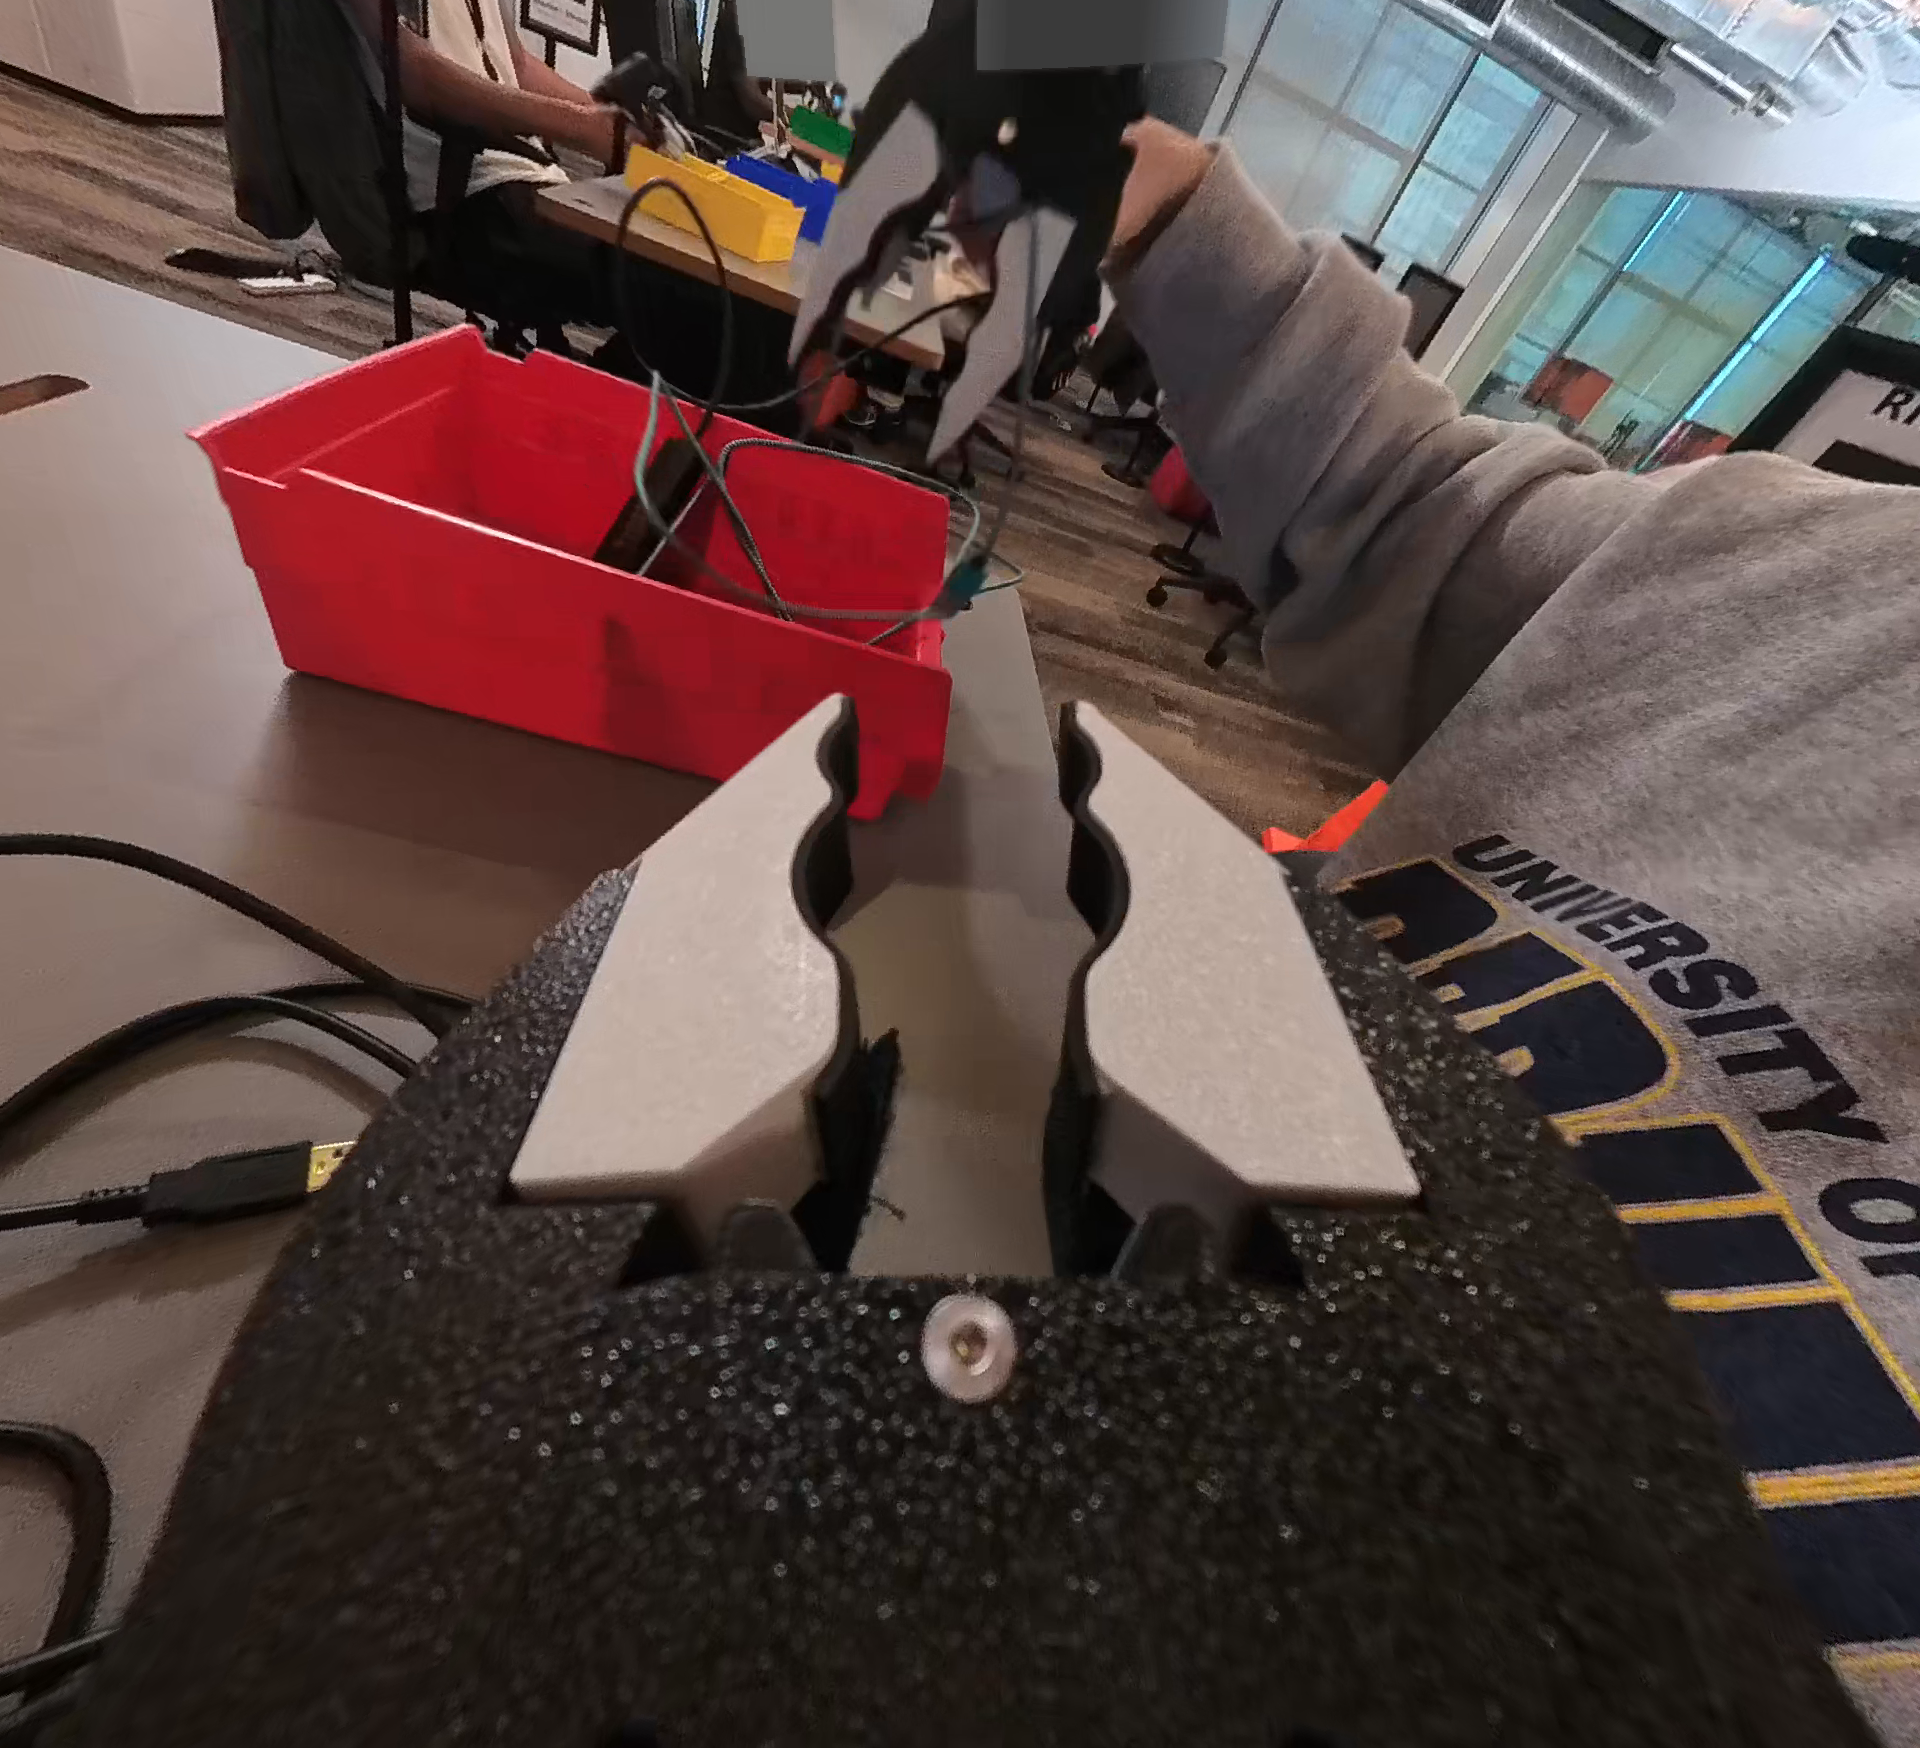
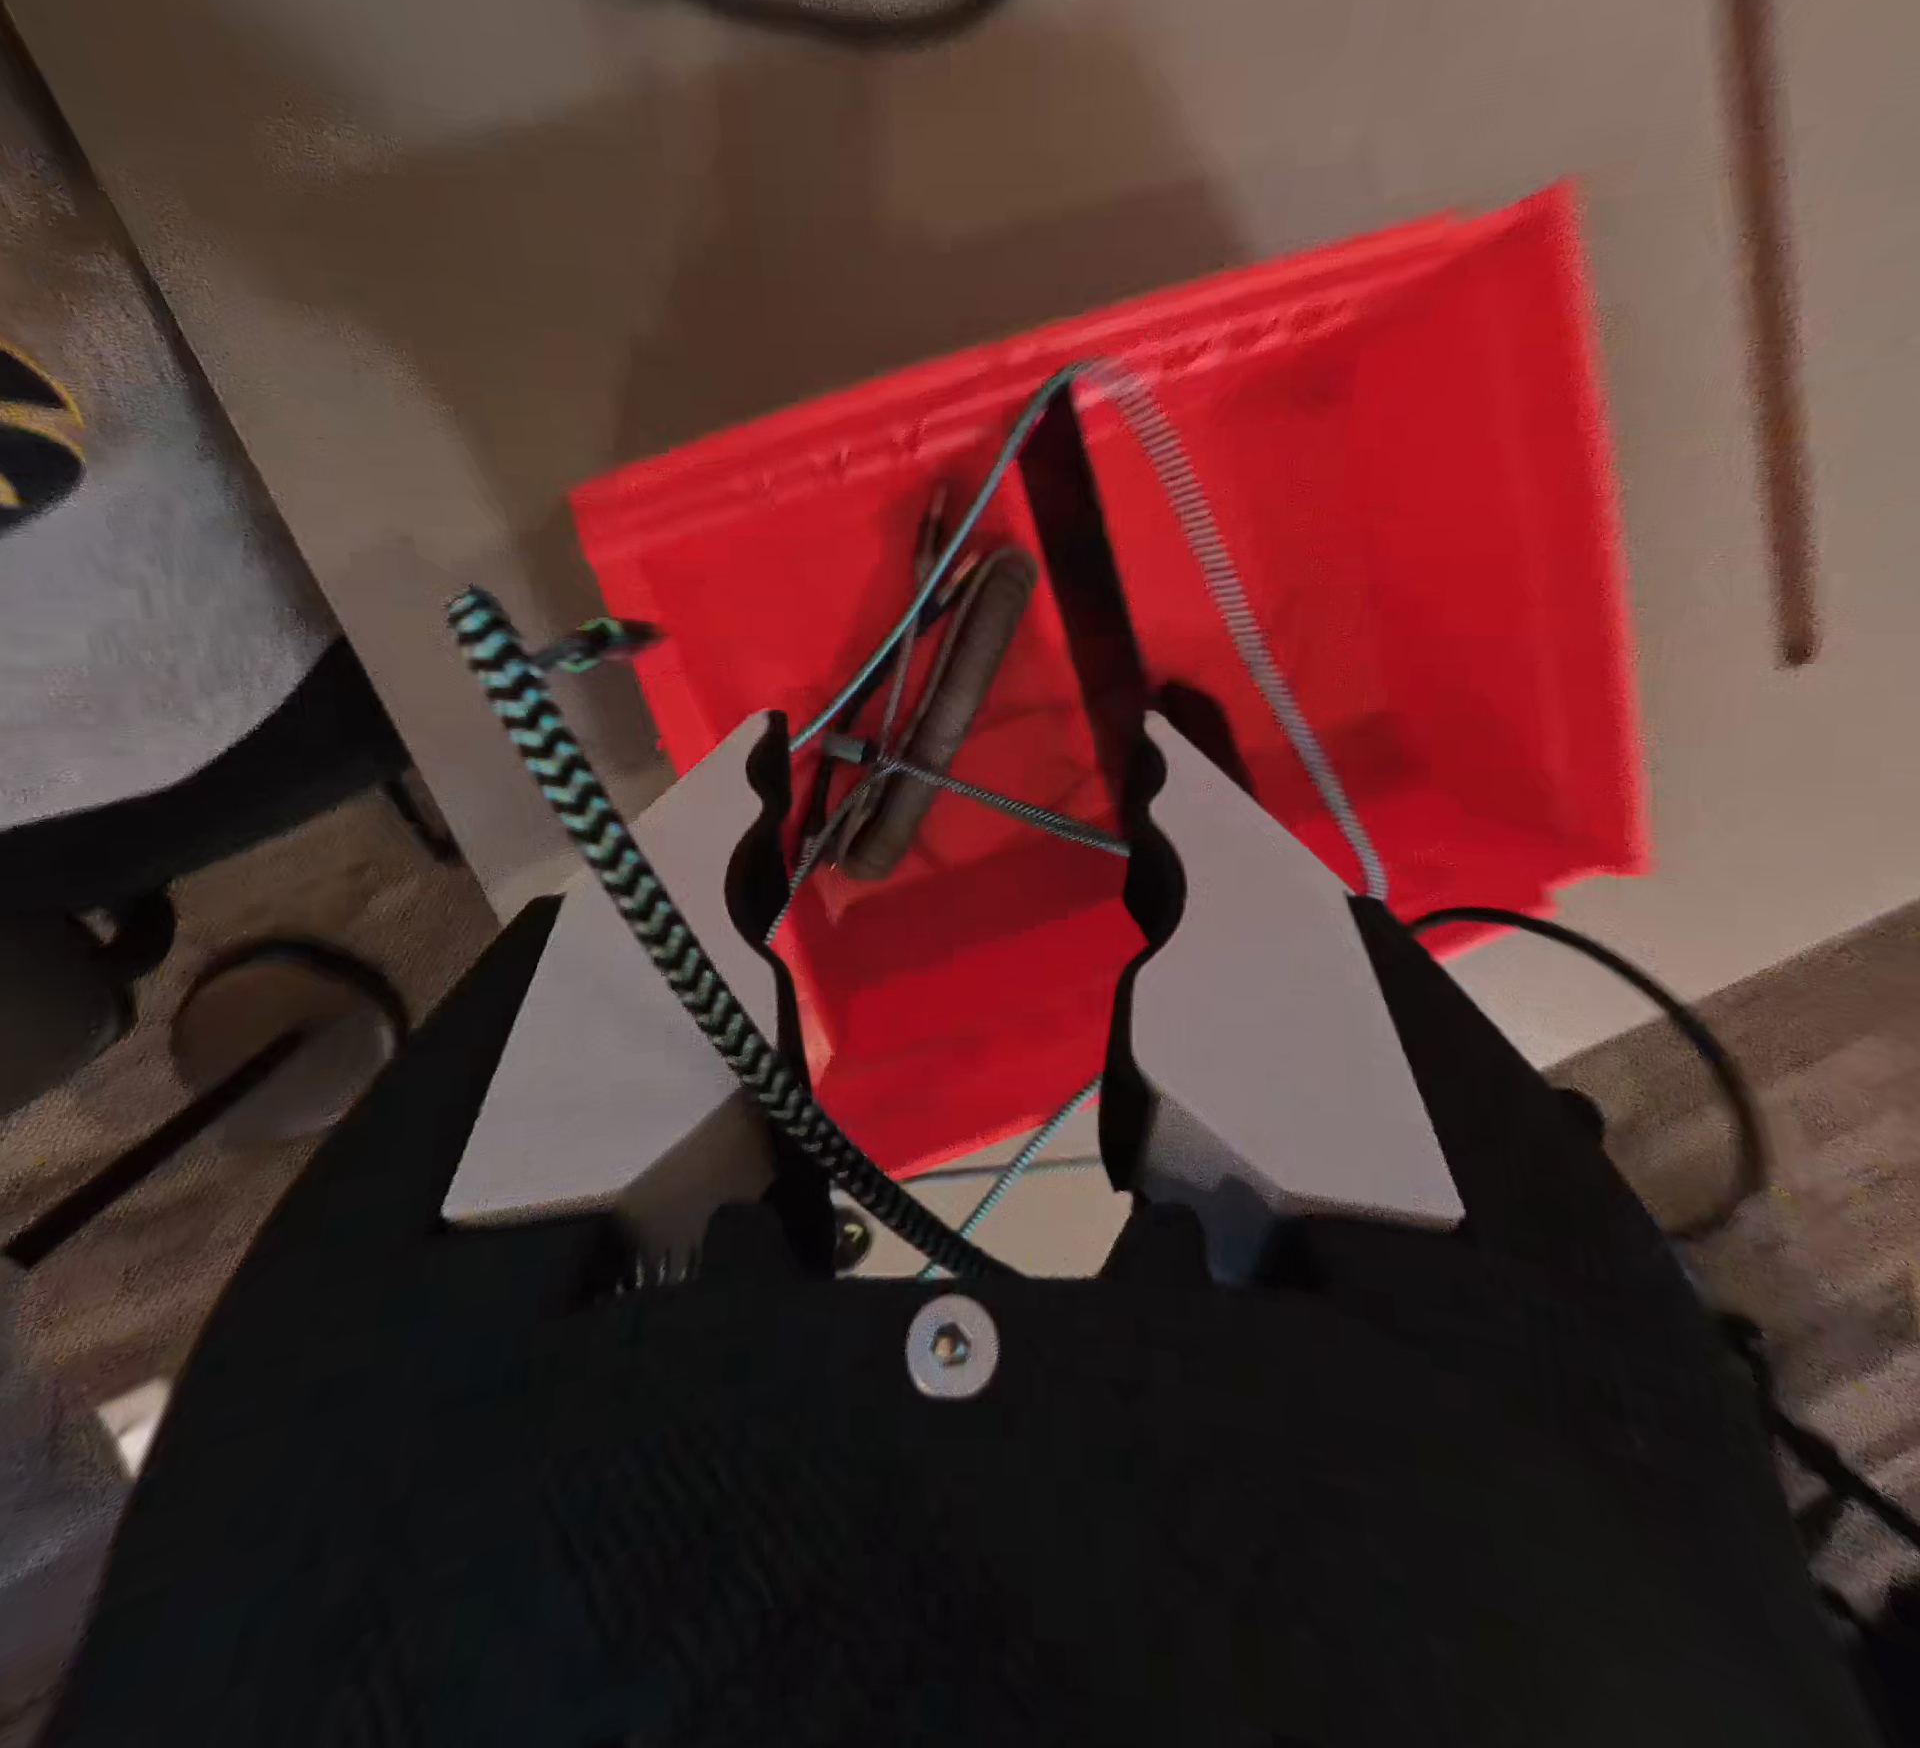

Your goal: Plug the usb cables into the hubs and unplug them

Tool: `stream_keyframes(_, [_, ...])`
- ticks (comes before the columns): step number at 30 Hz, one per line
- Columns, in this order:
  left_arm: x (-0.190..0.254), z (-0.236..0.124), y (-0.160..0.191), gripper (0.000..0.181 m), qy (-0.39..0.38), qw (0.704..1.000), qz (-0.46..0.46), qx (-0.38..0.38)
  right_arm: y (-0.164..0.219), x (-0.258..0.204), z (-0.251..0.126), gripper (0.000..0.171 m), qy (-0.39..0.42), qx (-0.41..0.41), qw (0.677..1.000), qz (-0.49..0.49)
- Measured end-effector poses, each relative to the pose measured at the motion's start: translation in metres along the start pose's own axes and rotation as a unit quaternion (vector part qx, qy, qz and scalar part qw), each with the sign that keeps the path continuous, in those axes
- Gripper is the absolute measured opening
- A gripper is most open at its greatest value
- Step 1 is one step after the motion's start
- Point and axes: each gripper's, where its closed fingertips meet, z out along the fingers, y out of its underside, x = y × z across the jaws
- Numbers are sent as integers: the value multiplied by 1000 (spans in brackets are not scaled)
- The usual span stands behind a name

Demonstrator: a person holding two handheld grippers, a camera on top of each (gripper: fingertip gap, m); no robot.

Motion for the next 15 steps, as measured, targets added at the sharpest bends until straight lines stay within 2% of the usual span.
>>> stream_keyframes(6, [-1,-1,3,37,5,1000,-6,3,-60,18,-90,63,40,165,985,-22])
stream_keyframes(12, [-1,-2,5,37,8,1000,-11,3,-120,41,-184,60,116,332,934,-66])
stream_keyframes(15, [-1,-3,6,37,8,1000,-11,4,-135,50,-214,60,133,367,919,-61])
